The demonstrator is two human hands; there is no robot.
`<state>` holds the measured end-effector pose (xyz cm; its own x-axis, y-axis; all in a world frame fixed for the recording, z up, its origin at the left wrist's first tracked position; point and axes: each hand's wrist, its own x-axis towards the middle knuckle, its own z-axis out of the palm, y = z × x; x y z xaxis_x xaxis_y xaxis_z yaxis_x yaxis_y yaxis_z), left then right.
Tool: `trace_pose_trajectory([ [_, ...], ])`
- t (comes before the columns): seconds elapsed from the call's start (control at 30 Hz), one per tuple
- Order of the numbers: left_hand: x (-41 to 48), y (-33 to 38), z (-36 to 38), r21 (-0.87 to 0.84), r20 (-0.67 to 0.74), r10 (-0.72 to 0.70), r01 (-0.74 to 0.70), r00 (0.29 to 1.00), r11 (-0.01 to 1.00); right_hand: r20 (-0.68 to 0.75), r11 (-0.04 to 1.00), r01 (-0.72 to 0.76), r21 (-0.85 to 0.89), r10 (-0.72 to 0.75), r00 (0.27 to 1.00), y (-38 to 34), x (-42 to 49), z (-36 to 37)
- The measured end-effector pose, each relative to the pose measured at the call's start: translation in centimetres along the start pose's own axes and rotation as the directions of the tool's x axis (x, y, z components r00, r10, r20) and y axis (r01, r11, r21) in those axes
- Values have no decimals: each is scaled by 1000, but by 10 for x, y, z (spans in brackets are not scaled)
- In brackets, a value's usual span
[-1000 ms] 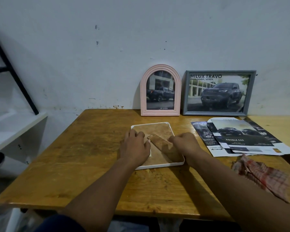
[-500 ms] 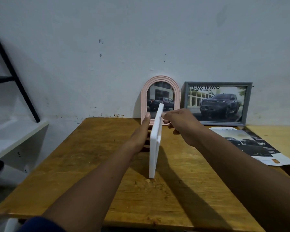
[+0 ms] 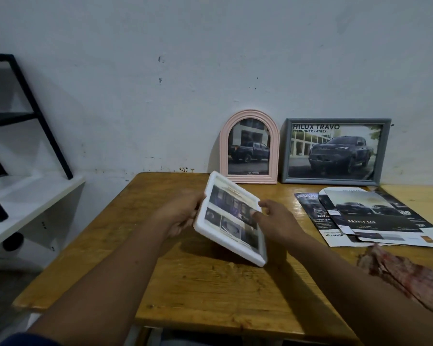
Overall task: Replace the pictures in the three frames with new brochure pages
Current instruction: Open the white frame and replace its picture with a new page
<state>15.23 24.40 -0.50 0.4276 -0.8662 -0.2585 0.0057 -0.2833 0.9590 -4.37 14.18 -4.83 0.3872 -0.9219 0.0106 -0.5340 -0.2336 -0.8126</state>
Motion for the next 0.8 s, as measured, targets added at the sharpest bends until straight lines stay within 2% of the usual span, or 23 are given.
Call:
trace_pose_trajectory([
  [0.13,-4,-30,2,72,9,-88,87,996,994,-8,986,44,-161,-46,999,21,-5,12],
  [0.2,-2,-42,3,222,-11,-82,83,997,972,-5,977,58,-203,-60,998,22,-6,11],
  [0.27,0,-47,4,462,-51,-6,29,999,887,15,965,73,-254,-71,997,23,-4,8],
  [0.37,6,-46,9,751,-39,161,-77,986,655,47,943,90,-320,-79,996,26,0,3],
  [0.47,8,-51,15,829,-49,251,-101,967,550,82,930,104,-353,-80,993,29,-2,0],
  [0.6,8,-74,21,877,-88,457,-149,885,456,125,894,186,-407,-147,981,37,-10,6],
  [0.7,7,-80,28,886,-36,460,-185,887,425,165,869,220,-442,-163,973,43,-14,10],
  [0.8,0,-78,36,878,-8,383,-177,924,445,169,880,213,-425,-154,973,39,-21,4],
])
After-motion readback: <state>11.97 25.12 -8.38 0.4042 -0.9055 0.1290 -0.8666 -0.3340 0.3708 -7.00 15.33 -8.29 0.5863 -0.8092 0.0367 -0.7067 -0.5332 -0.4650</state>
